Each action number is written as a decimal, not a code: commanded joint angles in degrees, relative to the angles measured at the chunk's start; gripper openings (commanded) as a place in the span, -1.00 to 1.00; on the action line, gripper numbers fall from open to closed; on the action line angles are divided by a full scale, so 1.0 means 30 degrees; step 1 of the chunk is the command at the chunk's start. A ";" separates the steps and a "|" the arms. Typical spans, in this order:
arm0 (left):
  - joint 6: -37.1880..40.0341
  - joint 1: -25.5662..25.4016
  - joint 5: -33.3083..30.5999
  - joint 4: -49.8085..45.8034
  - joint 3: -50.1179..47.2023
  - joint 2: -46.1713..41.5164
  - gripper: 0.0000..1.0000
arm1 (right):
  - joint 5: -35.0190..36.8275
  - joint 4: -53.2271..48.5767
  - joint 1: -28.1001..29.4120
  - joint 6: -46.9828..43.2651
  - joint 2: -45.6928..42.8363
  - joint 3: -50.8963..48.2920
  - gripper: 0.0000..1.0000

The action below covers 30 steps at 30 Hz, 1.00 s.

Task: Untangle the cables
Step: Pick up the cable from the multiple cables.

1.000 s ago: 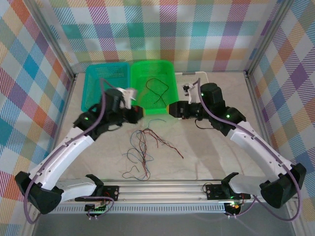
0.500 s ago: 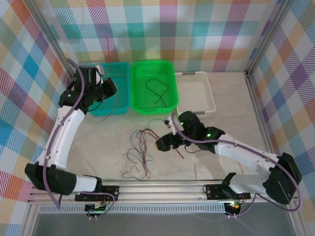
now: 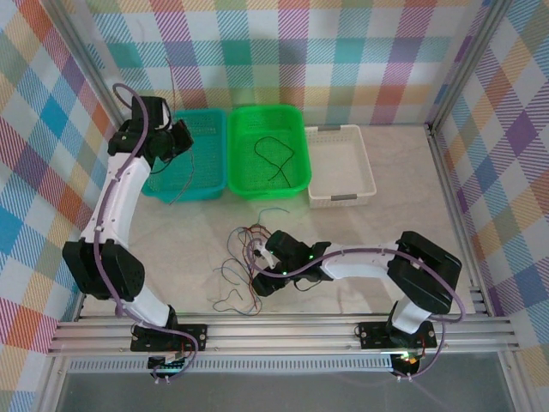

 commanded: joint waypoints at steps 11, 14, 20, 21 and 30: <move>-0.0901 0.0968 0.0766 0.0226 0.3770 0.1555 -1.00 | 0.1628 0.1474 0.0048 -0.0330 0.0650 0.1090 -0.49; -0.0917 0.1204 0.1083 0.0845 0.3820 0.2384 -1.00 | 0.1709 0.0877 0.0048 -0.0507 0.0220 0.1251 -0.64; -0.1463 0.1367 0.1709 0.2186 0.4195 0.3788 -1.00 | 0.1354 0.0001 0.0043 -0.0818 -0.0398 0.1384 -0.63; -0.1497 0.1369 0.1828 0.2622 0.4280 0.4005 -1.00 | 0.1271 -0.0001 0.0035 -0.0800 -0.0491 0.1341 -0.63; -0.1789 0.1325 0.1614 0.3189 0.3726 0.5561 -1.00 | 0.0976 0.0090 0.0035 -0.0482 -0.1355 0.0623 -0.67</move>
